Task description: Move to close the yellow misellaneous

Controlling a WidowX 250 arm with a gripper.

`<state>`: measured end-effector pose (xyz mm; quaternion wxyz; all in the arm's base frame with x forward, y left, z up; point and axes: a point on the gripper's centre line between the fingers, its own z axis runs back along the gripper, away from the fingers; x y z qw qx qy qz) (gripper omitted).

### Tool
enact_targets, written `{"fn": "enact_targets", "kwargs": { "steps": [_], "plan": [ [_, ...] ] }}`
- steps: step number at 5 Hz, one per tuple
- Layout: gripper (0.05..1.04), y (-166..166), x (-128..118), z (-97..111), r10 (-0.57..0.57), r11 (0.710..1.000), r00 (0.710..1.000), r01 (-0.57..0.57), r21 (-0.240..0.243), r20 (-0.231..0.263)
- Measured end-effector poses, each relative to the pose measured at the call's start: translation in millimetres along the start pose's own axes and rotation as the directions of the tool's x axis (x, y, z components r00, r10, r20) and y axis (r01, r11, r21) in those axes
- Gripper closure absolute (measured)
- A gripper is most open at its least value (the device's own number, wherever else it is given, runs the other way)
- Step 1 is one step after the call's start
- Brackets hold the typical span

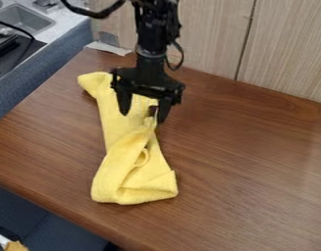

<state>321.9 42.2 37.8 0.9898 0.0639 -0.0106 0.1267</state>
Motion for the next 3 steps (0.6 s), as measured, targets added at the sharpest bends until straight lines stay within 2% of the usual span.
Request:
{"fn": "enact_targets", "kwargs": {
  "steps": [2, 3],
  "plan": [
    [0.081, 8, 1, 54, -0.003, 1.000, 0.993, 0.006, -0.027, 0.116],
    [0.083, 10, 2, 57, 0.003, 1.000, 0.992, 0.001, -0.029, 0.126]
  ]
}}
